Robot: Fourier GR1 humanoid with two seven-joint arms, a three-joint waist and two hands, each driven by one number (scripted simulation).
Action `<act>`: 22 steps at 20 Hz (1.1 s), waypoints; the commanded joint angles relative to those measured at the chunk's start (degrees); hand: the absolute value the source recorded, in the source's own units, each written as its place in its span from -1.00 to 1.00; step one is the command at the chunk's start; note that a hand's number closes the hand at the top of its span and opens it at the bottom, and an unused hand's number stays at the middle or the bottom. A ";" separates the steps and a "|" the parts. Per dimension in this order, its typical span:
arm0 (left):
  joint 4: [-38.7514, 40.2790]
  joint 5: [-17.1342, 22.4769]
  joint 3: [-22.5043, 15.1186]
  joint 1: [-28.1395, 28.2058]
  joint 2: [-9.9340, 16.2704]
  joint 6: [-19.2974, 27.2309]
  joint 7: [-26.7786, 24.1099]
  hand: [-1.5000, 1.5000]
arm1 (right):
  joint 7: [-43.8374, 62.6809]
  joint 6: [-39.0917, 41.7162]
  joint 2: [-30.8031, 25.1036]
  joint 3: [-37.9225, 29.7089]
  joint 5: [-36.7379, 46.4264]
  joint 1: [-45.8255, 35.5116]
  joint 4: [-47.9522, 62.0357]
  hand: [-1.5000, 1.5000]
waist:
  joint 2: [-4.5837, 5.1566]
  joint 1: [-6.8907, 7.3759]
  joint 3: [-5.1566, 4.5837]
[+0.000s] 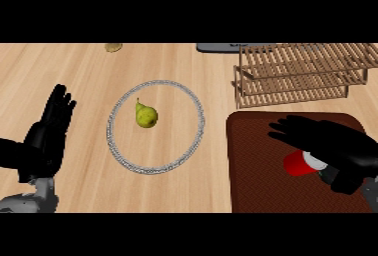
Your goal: Pick the can from the tray and place it in the tiered shelf
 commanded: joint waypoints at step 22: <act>-0.39 -2.91 3.35 1.21 -2.40 -1.13 -0.06 0.00 | 26.59 -9.99 22.32 -9.17 9.46 11.51 5.45 1.00 | -0.43 -2.03 -0.06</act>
